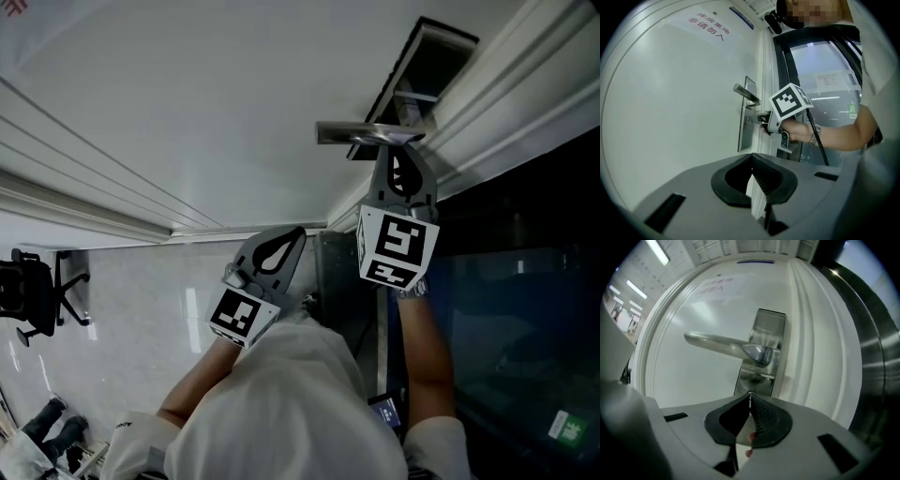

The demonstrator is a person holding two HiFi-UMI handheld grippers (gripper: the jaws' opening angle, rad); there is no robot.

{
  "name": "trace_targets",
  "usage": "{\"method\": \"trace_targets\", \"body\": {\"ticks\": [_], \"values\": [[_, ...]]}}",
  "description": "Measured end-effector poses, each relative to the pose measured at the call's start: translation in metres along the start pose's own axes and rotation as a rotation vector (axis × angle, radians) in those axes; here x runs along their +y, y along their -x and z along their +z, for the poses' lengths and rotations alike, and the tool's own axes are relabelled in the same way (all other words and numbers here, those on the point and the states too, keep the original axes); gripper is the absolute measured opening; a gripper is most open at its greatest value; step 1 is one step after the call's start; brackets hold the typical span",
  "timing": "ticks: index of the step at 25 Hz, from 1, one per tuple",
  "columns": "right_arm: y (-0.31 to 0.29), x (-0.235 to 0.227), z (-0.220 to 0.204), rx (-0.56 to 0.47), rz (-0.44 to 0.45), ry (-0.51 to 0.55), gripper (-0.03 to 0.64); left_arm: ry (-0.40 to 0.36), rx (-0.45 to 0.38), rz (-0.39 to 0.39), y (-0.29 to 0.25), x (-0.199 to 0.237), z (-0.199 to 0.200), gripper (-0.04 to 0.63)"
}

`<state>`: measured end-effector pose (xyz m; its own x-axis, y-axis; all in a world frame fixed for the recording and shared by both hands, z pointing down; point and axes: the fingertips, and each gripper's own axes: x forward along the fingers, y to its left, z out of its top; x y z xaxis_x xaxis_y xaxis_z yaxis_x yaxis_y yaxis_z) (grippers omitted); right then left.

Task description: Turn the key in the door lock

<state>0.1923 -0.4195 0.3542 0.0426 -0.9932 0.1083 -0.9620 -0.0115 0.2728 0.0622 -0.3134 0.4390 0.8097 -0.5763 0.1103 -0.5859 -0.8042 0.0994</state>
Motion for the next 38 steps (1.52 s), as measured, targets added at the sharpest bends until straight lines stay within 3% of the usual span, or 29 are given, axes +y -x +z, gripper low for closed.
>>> {"method": "trace_targets", "body": {"ticks": [13, 19, 22, 26, 28, 33, 38], "values": [[0.000, -0.014, -0.011, -0.024, 0.101, -0.890, 0.011, 0.006, -0.002, 0.010, 0.002, 0.003, 0.001, 0.006], [-0.001, -0.013, -0.016, -0.030, 0.166, -1.214, 0.012, 0.009, 0.003, 0.010, 0.002, 0.002, -0.001, 0.006], [-0.001, -0.013, -0.019, -0.022, 0.182, -1.309, 0.012, 0.008, 0.002, 0.007, 0.002, 0.001, -0.002, 0.006], [0.001, -0.009, -0.019, -0.001, 0.204, -1.308, 0.015, 0.006, -0.001, 0.003, 0.003, 0.000, 0.001, 0.006], [0.006, -0.008, -0.021, 0.009, 0.210, -1.249, 0.032, 0.003, -0.002, 0.001, 0.003, 0.000, 0.002, 0.006], [0.016, -0.001, -0.027, 0.040, 0.216, -0.890, 0.124, 0.005, 0.000, 0.001, 0.003, 0.002, 0.000, 0.006], [0.015, 0.002, -0.032, 0.106, 0.188, -0.443, 0.133, 0.001, 0.002, -0.015, 0.000, -0.002, -0.002, 0.006]]}}
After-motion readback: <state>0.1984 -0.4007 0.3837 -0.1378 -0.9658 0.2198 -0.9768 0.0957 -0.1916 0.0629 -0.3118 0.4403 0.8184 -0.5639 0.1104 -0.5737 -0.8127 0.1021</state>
